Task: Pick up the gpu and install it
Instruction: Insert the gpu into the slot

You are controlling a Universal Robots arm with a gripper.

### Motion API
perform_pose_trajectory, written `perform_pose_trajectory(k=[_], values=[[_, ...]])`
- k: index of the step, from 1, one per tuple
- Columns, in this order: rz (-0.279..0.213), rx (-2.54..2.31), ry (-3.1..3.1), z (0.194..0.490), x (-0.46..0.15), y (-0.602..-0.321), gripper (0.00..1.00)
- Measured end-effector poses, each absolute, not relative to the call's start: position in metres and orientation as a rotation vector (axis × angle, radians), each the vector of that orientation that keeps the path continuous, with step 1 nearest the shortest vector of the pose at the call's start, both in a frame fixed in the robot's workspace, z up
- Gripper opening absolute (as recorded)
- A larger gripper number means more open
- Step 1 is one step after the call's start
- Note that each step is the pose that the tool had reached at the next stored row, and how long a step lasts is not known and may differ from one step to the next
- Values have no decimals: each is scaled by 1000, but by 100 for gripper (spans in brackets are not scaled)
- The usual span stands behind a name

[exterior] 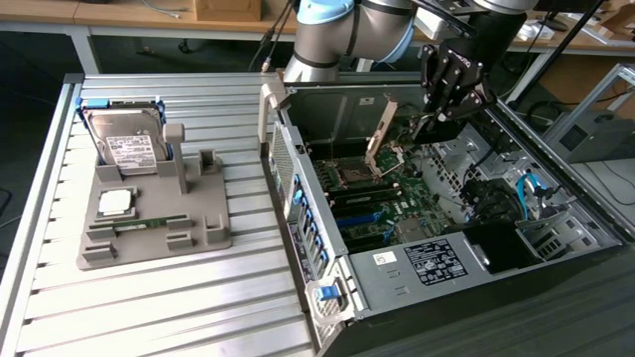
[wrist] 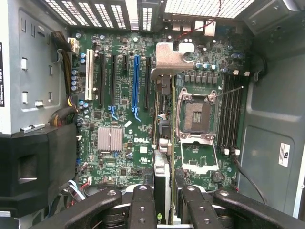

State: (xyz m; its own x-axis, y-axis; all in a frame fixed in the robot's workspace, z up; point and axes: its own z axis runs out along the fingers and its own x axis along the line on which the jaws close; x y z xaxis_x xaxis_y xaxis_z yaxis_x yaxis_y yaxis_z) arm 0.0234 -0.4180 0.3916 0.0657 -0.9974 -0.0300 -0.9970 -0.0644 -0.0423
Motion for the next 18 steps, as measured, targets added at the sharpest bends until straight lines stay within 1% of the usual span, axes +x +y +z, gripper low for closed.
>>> perform_pose_trajectory(k=[18], values=[[-11,-2255,2113,383,22,-418,27]])
